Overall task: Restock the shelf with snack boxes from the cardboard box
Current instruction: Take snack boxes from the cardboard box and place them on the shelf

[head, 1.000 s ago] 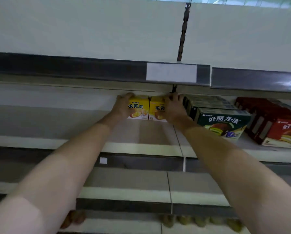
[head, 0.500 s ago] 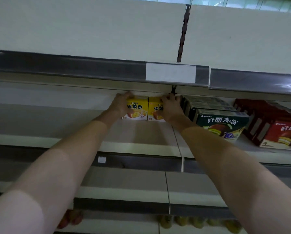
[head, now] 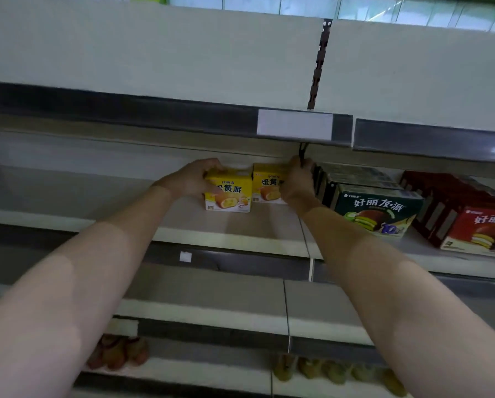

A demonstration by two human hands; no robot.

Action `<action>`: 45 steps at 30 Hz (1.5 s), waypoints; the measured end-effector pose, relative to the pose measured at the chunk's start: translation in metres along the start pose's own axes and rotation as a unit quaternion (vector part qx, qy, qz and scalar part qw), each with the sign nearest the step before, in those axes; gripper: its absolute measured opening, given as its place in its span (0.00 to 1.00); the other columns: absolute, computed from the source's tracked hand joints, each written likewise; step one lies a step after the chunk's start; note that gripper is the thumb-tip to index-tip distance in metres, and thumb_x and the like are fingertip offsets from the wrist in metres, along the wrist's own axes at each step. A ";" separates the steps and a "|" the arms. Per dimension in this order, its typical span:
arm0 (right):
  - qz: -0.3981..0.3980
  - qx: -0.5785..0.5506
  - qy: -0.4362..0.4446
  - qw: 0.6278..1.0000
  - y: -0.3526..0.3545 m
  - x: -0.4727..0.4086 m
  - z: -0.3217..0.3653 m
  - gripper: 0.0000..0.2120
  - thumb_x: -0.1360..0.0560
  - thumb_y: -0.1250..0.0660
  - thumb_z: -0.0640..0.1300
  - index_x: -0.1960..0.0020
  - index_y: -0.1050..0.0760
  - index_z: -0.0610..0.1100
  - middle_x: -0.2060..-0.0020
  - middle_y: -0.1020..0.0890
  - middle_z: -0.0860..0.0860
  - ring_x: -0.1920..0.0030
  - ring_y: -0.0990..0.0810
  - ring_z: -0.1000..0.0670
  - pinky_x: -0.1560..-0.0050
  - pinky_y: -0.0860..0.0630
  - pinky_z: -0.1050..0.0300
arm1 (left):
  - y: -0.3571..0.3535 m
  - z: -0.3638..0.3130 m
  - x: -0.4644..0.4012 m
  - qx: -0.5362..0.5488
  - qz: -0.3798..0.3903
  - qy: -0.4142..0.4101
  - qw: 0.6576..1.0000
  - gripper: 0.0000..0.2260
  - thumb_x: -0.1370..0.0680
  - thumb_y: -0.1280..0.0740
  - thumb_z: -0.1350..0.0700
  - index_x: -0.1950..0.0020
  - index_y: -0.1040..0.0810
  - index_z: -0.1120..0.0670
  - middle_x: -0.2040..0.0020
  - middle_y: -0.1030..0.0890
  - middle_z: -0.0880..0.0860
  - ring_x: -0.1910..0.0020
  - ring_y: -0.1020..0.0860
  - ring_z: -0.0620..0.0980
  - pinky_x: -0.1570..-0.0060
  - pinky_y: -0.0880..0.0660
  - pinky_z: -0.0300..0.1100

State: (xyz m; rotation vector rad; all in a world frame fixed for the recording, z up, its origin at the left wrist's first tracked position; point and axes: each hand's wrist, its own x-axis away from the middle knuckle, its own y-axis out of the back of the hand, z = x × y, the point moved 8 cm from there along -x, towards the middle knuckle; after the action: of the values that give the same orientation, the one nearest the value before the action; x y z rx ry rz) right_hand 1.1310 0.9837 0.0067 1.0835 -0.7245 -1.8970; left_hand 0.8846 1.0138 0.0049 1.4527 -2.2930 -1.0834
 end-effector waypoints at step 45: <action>0.210 -0.107 -0.050 0.970 -0.020 0.045 -0.012 0.06 0.27 0.28 0.47 0.60 0.24 0.50 0.64 0.20 0.53 0.61 0.22 0.54 0.65 0.29 0.62 | -0.076 -0.003 -0.025 0.004 -0.007 0.069 0.998 0.20 0.28 0.26 0.41 0.44 0.17 0.54 0.49 0.15 0.51 0.50 0.18 0.47 0.45 0.22 0.44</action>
State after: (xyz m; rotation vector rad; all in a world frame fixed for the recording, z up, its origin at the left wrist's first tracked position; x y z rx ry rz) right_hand 1.1207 0.9535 -0.0328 0.6418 -0.7202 -1.6255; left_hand 0.9503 1.0151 -0.0401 1.4996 -2.1973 -0.9478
